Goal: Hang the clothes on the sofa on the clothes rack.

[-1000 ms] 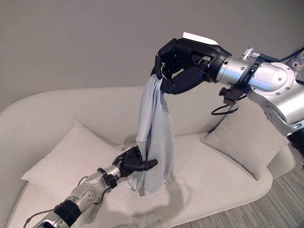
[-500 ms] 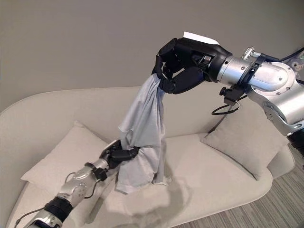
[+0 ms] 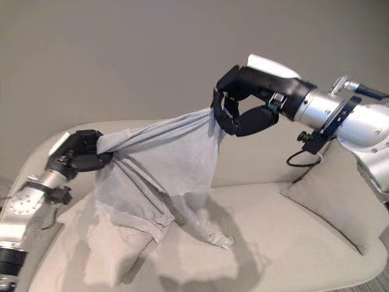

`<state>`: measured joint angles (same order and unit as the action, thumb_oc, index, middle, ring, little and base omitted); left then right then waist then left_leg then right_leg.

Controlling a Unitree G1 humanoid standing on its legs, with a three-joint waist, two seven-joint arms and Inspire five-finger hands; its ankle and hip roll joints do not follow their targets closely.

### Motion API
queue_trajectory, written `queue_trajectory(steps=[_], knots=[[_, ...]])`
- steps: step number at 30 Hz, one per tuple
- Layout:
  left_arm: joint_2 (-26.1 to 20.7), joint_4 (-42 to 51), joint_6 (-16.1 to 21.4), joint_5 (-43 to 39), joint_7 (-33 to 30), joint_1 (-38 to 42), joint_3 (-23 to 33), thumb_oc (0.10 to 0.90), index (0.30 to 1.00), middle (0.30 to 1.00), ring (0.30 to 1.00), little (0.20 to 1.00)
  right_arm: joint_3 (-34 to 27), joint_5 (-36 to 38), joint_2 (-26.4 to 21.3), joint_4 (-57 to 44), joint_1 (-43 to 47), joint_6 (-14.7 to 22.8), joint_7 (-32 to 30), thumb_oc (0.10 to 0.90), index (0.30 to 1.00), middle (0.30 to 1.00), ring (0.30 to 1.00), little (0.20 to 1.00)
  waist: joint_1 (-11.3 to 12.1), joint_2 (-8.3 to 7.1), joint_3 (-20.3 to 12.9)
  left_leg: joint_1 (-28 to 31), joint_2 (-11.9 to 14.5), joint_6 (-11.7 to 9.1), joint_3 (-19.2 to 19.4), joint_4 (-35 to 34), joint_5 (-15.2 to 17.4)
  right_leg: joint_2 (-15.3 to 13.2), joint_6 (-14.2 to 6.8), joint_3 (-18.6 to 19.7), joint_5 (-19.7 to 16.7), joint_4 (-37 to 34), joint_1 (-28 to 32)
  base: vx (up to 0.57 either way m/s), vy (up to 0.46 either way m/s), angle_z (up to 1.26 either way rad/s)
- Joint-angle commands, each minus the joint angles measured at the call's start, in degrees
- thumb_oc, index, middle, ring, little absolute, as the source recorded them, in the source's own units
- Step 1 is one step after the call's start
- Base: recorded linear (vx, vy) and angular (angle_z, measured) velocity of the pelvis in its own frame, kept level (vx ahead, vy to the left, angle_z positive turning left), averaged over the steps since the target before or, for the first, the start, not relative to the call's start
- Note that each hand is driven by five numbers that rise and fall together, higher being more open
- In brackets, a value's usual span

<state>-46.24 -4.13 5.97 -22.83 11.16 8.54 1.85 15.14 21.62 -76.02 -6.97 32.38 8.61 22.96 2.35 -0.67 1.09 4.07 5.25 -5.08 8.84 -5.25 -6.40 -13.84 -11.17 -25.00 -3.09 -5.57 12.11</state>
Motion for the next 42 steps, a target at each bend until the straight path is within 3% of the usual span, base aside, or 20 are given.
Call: queue_trajectory(steps=[1, 5, 7, 12, 16, 17, 18, 20, 22, 24, 27, 28, 30, 31, 32, 33, 34, 35, 37, 42], knots=[[-9.65, 2.73, 7.18, 3.03, -8.41, 5.49, 10.78, 0.400, 0.300, 0.300, 0.300, 0.300, -6.90, -5.93, 1.11, 2.71, 4.57, 2.68, -8.54, 0.400, 0.300, 0.300, 0.300, 0.300, 4.55, -1.70, -2.86, 0.40, 9.02, -7.00, 0.94, 0.37, 0.85, 2.07, 2.68, -4.59, 3.08, 0.57, 0.65, -0.06, -0.094, 0.46], [-14.02, 2.63, 7.55, 7.74, -12.79, 5.85, 14.43, 0.400, 0.300, 0.300, 0.300, 0.300, -7.38, -8.70, 4.29, 2.59, 5.63, 3.75, -11.27, 0.400, 0.300, 0.300, 0.300, 0.300, 7.15, -0.21, -0.55, -2.33, 9.78, -8.36, -2.88, 1.60, -2.77, 3.12, 3.14, -5.45, 5.21, 0.57, 2.02, -0.13, -0.070, 0.37], [-14.98, 2.27, 7.70, 9.01, -14.71, 7.69, 14.32, 0.400, 0.300, 0.300, 0.300, 0.300, -7.78, -10.05, 4.65, 3.08, 5.43, 3.58, -12.48, 0.400, 0.300, 0.300, 0.300, 0.300, 6.31, -0.41, 0.80, -4.67, 10.92, -7.69, 0.26, 3.65, -3.13, 2.37, 3.34, -7.79, 4.80, 0.57, 2.12, -0.18, 0.050, 0.70], [-18.69, 1.52, 8.24, 12.35, -18.02, 10.88, 14.26, 0.400, 0.300, 0.300, 0.300, 0.300, -5.76, -11.28, 7.00, 3.82, 5.82, 3.86, -13.84, 0.400, 0.300, 0.300, 0.300, 0.300, 5.06, -0.70, 1.21, -2.55, 15.59, -6.85, 3.86, 11.55, 0.11, -1.76, 2.52, -9.74, 1.75, 1.60, 0.54, -0.09, 0.234, 0.60], [-22.11, -1.58, 9.24, 12.57, -20.16, 16.98, 9.34, 0.400, 0.300, 0.300, 0.300, 0.300, -5.56, -12.64, 6.84, 4.99, 6.26, 4.14, -15.99, 0.400, 0.300, 0.300, 0.300, 0.300, 3.87, 0.24, 0.59, 0.30, 19.52, -8.57, 0.60, 13.56, 0.18, -7.11, -0.36, -10.83, -0.34, 4.10, -0.23, 0.04, 0.510, 0.49], [-23.80, -1.57, 8.80, 12.97, -20.41, 21.05, 7.20, 0.400, 0.300, 0.300, 0.300, 0.300, -6.40, -12.76, 6.63, 4.43, 6.46, 4.07, -16.65, 0.400, 0.300, 0.300, 0.300, 0.300, 2.95, 0.44, 0.05, -0.10, 17.84, -8.16, 0.35, 11.55, 5.50, -9.45, -1.87, -10.91, -2.44, 4.61, -0.45, 0.09, 0.527, 0.35], [-23.90, -1.95, 8.83, 12.96, -20.45, 22.10, 6.24, 0.400, 0.300, 0.300, 0.300, 0.300, -6.83, -12.77, 6.62, 4.44, 6.11, 4.06, -16.68, 0.400, 0.300, 0.300, 0.300, 0.300, 3.14, 0.08, 0.03, -0.20, 17.48, -7.94, 0.38, 11.73, 5.86, -9.84, -2.17, -10.95, -2.66, 4.61, -0.47, 0.09, 0.503, 0.64], [-24.86, -2.13, 9.01, 12.88, -19.79, 28.32, 0.42, 0.400, 0.300, 0.300, 0.300, 0.300, -9.09, -14.13, 6.81, 4.60, 4.37, 4.29, -18.23, 0.400, 0.300, 0.300, 0.300, 0.300, 2.60, -0.56, -0.63, -0.68, 14.71, -6.97, 1.94, 9.52, 10.64, -13.66, -3.83, -12.28, -9.93, 4.85, -1.08, 0.06, 0.478, 0.65], [-25.11, -4.47, 9.08, 13.17, -21.10, 36.02, -6.61, 0.400, 0.300, 0.300, 0.300, 0.300, -9.92, -18.98, 6.85, 4.92, 3.78, 3.28, -21.04, 0.400, 0.300, 0.300, 0.300, 0.300, 4.10, -1.99, -0.17, -0.45, 10.23, -5.04, 4.44, 5.38, 11.28, -18.89, -3.83, -14.48, -23.32, 5.09, -3.43, -0.02, 0.574, 0.52], [-25.03, -4.25, 9.05, 13.86, -21.73, 37.86, -8.05, 0.400, 0.300, 0.300, 0.300, 0.300, -9.70, -20.29, 6.89, 4.42, 4.69, 2.92, -21.71, 0.400, 0.300, 0.300, 0.300, 0.300, 4.38, -2.01, 0.18, -0.31, 8.31, -3.82, 5.01, 3.78, 10.86, -20.06, -3.83, -15.89, -24.57, 5.01, -3.84, -0.03, 0.413, 0.27], [-25.72, -3.82, 8.93, 13.27, -21.51, 41.85, -10.66, 0.400, 0.300, 0.300, 0.300, 0.300, -9.68, -18.80, 7.80, 5.25, 5.87, 2.49, -22.89, 0.400, 0.300, 0.300, 0.300, 0.300, 3.04, -1.41, 0.71, 0.28, 4.10, -1.73, 4.17, 1.00, 9.89, -15.81, -3.83, -11.62, -17.33, 8.20, -5.71, 0.06, 0.539, 0.29], [-25.94, -5.03, 8.38, 13.00, -21.74, 44.11, -12.26, 0.400, 0.300, 0.300, 0.300, 0.300, -9.71, -18.63, 7.15, 5.74, 6.07, 2.27, -23.10, 0.400, 0.300, 0.300, 0.300, 0.300, 2.44, -1.57, 1.32, 0.53, 1.76, 0.16, 3.27, 0.25, 9.59, -10.19, -2.76, -6.49, -8.79, 14.40, -8.12, 0.02, 0.623, 0.55], [-25.63, -5.74, 7.34, 13.73, -22.20, 46.30, -13.41, 0.400, 0.300, 0.300, 0.300, 0.300, -9.34, -18.79, 6.35, 6.25, 6.53, 2.36, -23.55, 0.400, 0.300, 0.300, 0.300, 0.300, 2.37, -1.89, 1.83, 0.31, 0.56, 1.40, 1.88, 0.25, 9.29, -3.91, -0.52, -2.80, 0.32, 21.44, -11.29, -0.10, 0.406, 0.31], [-25.13, -5.80, 7.10, 13.84, -22.27, 46.34, -13.54, 0.400, 0.300, 0.300, 0.300, 0.300, -9.26, -18.48, 6.41, 6.34, 6.89, 2.55, -23.51, 0.400, 0.300, 0.300, 0.300, 0.300, 2.27, -2.36, 2.60, -0.07, 0.11, 1.95, 1.84, 0.25, 7.84, -0.82, 0.97, -1.33, 2.23, 25.46, -14.21, -0.14, 0.156, -0.05], [-25.14, -5.76, 7.07, 13.86, -22.28, 46.31, -13.47, 0.400, 0.300, 0.300, 0.300, 0.300, -9.18, -18.46, 6.39, 6.39, 7.02, 2.57, -23.50, 0.400, 0.300, 0.300, 0.300, 0.300, 2.43, -2.46, 2.49, -0.23, 0.08, 1.89, 2.04, 0.25, 7.83, -0.97, 1.09, -1.05, 2.60, 26.13, -14.78, -0.16, 0.140, -0.14], [-24.87, -5.89, 6.87, 13.77, -22.18, 44.90, -12.49, 0.400, 0.300, 0.300, 0.300, 0.300, -8.63, -18.75, 5.84, 6.67, 6.73, 2.85, -23.30, 0.400, 0.300, 0.300, 0.300, 0.300, 2.34, -3.49, 2.81, 0.06, -1.16, 2.03, 1.16, 0.25, 8.04, 4.22, 3.11, 2.27, 6.57, 25.25, -16.37, -0.07, 0.097, -0.19], [-24.97, -5.96, 6.61, 13.95, -21.97, 43.43, -11.33, 0.400, 0.300, 0.300, 0.300, 0.300, -9.27, -18.41, 5.05, 6.80, 6.19, 1.98, -22.42, 0.400, 0.300, 0.300, 0.300, 0.300, 2.64, -4.54, 2.32, 0.07, -2.64, 2.16, 0.14, 0.25, 8.14, 5.89, 4.81, 3.97, 8.10, 20.42, -13.99, -0.06, 0.100, -0.16], [-24.94, -5.74, 6.58, 13.98, -21.94, 42.98, -10.97, 0.400, 0.300, 0.300, 0.300, 0.300, -9.43, -18.38, 5.03, 6.62, 5.96, 1.91, -22.34, 0.400, 0.300, 0.300, 0.300, 0.300, 2.64, -4.44, 2.45, 0.34, -2.54, 2.08, 0.12, 0.25, 8.16, 6.11, 4.91, 3.88, 7.90, 19.71, -13.39, -0.06, 0.008, -0.05], [-23.79, -4.93, 7.38, 13.20, -21.13, 38.39, -7.72, 0.400, 0.300, 0.300, 0.300, 0.300, -11.00, -15.50, 6.59, 7.63, 4.73, 3.55, -23.12, 0.400, 0.300, 0.300, 0.300, 0.300, 4.06, -6.04, 1.03, -1.28, -3.63, 1.76, -1.07, 0.25, 7.79, 9.05, 5.05, 6.61, 6.31, 7.73, -8.01, -0.02, -0.013, 0.36], [-20.13, -5.50, 7.33, 11.80, -20.56, 37.18, -8.45, 0.400, 0.300, 0.300, 0.300, 0.300, -13.05, -15.33, 5.68, 8.31, 1.57, 2.87, -23.43, 0.400, 0.300, 0.300, 0.300, 0.300, 2.75, -5.02, 1.48, -4.42, -2.41, 0.67, 1.29, 1.73, 5.55, 7.33, 4.52, 2.47, 3.82, 3.03, -6.14, -0.11, 0.171, 0.40]])
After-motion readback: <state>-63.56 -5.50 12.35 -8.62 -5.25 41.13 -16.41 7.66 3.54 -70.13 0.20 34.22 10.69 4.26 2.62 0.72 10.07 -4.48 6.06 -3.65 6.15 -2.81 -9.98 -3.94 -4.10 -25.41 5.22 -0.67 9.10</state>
